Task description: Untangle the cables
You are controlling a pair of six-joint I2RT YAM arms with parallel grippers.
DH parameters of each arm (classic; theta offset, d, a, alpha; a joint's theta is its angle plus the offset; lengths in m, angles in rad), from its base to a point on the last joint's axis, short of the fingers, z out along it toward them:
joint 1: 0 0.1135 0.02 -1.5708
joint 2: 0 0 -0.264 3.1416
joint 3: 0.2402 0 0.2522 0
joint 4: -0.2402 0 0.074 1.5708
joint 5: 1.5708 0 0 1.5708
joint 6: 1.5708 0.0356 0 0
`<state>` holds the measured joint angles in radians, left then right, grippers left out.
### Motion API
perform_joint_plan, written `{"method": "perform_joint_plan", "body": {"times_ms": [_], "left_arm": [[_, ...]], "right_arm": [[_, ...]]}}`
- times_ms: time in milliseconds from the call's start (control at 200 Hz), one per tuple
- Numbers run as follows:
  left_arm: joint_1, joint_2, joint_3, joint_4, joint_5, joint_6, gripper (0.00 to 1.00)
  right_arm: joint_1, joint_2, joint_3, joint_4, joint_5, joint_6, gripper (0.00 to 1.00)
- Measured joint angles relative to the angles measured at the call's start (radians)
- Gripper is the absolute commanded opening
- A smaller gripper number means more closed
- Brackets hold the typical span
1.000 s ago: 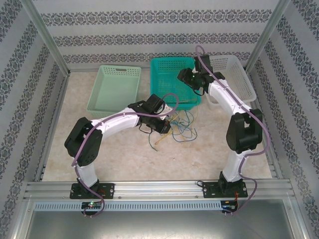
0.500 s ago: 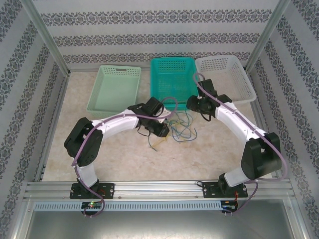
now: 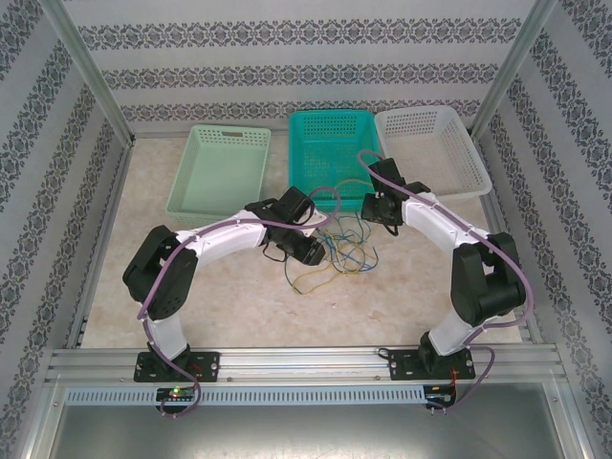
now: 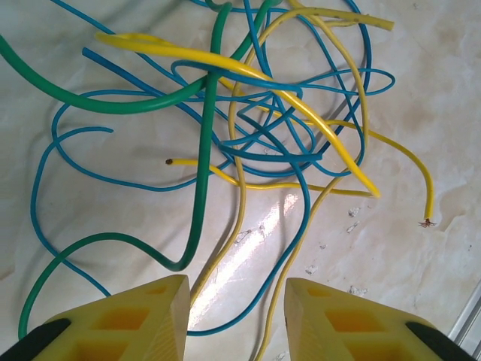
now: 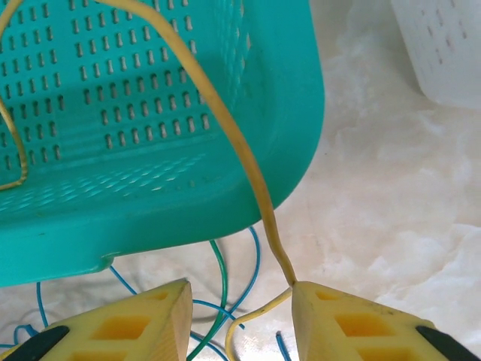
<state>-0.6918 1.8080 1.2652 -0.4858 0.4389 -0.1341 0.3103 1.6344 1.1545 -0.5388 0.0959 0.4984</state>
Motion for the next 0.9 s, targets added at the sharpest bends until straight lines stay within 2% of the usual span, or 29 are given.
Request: {"method": "perform_joint_plan", "body": {"times_ms": [405,899], "left_arm": [[0.000,-0.001,0.000,0.000,-0.003,0.000,0.39],[0.000,-0.001,0.000,0.000,-0.008,0.000,0.39]], "right_arm": [[0.013,-0.105,-0.073,-0.003,0.095,-0.062,0.44],[0.013,-0.008,-0.048,0.043,0.025,-0.072,0.45]]}}
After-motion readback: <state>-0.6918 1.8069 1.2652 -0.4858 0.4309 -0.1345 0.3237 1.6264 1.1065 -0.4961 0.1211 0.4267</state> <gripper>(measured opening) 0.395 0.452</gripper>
